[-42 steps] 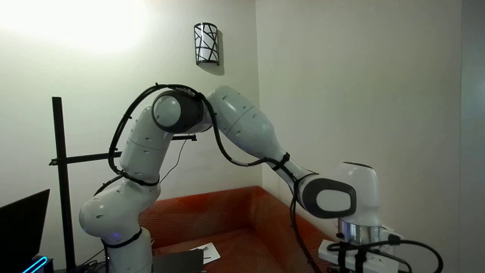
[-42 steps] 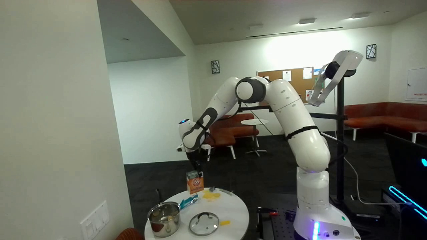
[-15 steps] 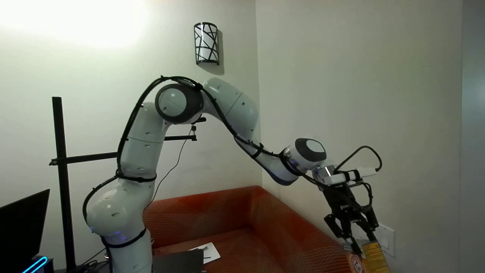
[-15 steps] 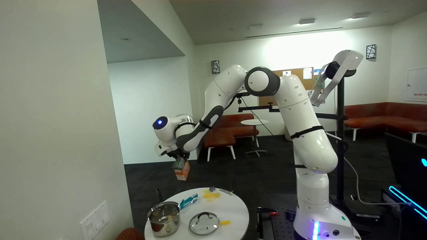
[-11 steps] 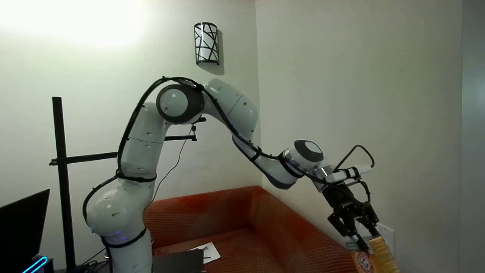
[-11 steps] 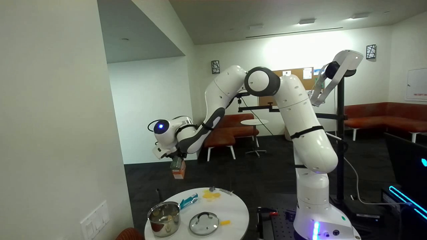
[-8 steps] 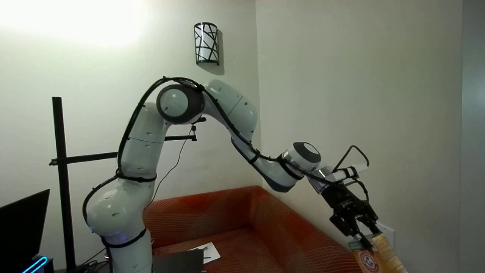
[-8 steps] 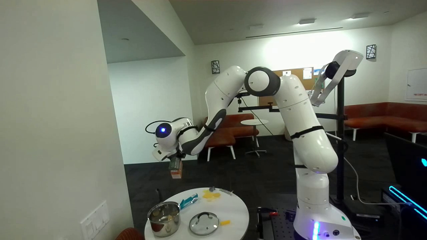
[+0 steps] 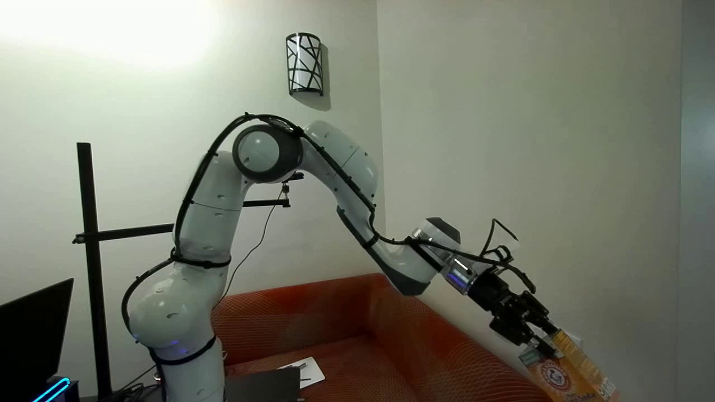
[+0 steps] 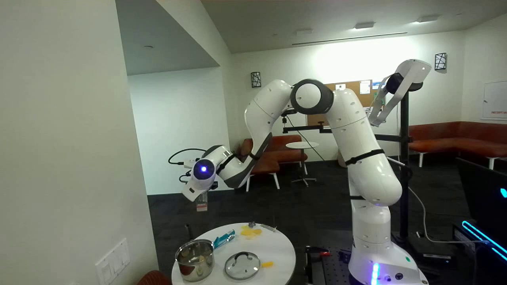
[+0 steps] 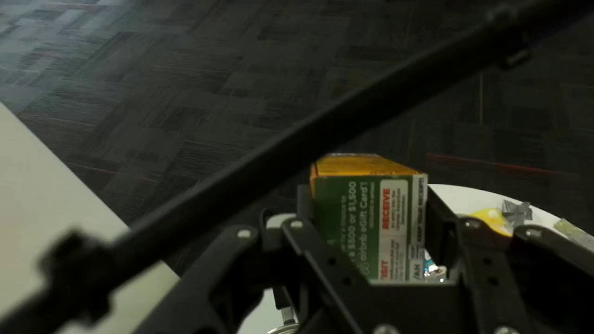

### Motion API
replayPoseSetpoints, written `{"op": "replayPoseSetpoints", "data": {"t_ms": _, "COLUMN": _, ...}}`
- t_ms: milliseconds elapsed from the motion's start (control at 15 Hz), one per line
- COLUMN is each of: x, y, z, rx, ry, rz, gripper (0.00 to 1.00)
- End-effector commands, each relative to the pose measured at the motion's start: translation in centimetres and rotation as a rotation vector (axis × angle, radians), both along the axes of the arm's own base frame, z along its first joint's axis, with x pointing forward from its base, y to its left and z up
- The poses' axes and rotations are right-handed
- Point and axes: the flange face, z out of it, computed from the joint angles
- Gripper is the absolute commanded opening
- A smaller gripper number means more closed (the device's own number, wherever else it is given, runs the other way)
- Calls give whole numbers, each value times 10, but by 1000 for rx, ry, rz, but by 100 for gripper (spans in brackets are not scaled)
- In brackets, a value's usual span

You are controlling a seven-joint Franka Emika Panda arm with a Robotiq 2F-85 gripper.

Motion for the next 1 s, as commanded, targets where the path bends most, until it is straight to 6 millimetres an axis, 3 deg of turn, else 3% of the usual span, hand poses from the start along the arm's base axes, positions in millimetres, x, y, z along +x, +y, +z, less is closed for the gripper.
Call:
{"op": "replayPoseSetpoints", "data": {"t_ms": 0, "x": -9, "y": 12, "z": 5, "rx": -50, "ry": -61, "rz": 84, "gripper": 30}}
{"op": "replayPoseSetpoints", "data": {"t_ms": 933, "x": -44, "y": 18, "z": -53, "rx": -140, "ry": -162, "rz": 244, "gripper": 30}}
